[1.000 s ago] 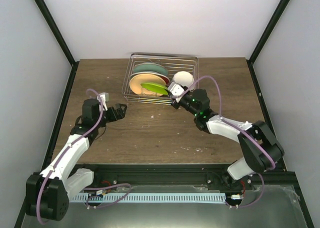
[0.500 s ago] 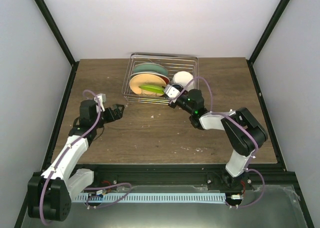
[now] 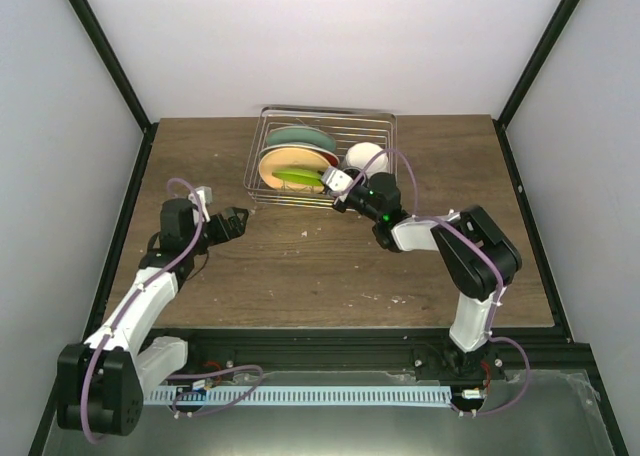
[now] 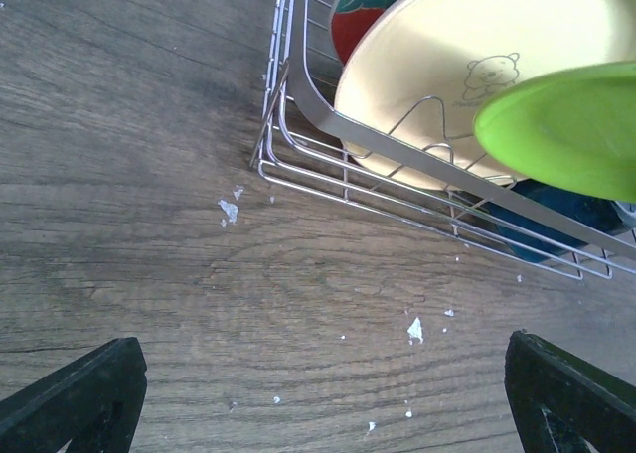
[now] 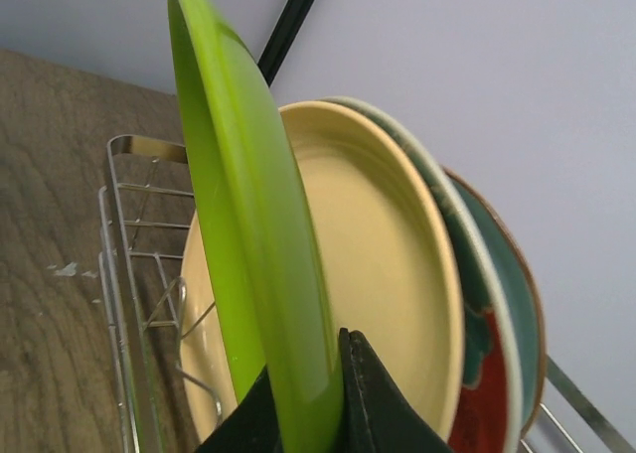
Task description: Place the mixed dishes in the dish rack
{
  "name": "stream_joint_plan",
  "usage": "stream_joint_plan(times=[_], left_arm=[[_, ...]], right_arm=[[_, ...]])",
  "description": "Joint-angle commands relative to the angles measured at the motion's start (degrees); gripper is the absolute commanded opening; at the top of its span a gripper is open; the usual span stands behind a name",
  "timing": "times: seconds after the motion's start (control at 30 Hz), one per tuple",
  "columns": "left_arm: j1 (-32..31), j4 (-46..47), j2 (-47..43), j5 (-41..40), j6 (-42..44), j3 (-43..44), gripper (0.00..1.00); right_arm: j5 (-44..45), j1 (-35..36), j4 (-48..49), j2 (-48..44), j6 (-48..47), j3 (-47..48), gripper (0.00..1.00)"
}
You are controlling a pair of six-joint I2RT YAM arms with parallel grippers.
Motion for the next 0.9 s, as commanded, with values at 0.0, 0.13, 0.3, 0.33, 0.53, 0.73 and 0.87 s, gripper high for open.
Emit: stream_joint_plan(times=[0.0,0.13,0.3,0.33,0.53,0.73,0.87], left_arm=[[0.4,2.0,0.6,0.6,0.5,0.5,1.00],[0.5,2.1,0.8,0.7,0.4,0.4,1.00],[0.4,2.1,0.8,0.6,0.3,0.6,1.00],[0.5,2.0,0.8,0.6,0.2,0.7,1.00],[0.5,1.9,0.9,0.6,0.3,0.6,1.00],[0.5,1.8,1.1,0.8,0.0,0.7,1.00],[0.5,1.6,0.5,0.9,-0.4,0.6,1.00]], right_arm=[[-2.6,-0.3,-0.3,0.7,0.7,2.7,0.01],[-3.1,-0.3,-1.8,1.4,1.0,3.1,0.01],[-3.9,-0.2,-4.6,2.6,1.8,5.1,0.01],[-4.1,-0.3,-5.0,3.1,2.0,5.5,0.01],[-4.3,-0.3,-6.2,4.7,3.3,6.9,0.03],[-5.5,-0.3,-7.5,4.7,4.9,6.9,0.21],[-5.2,-0.3,-8.4,4.1,5.5,6.4,0.32]])
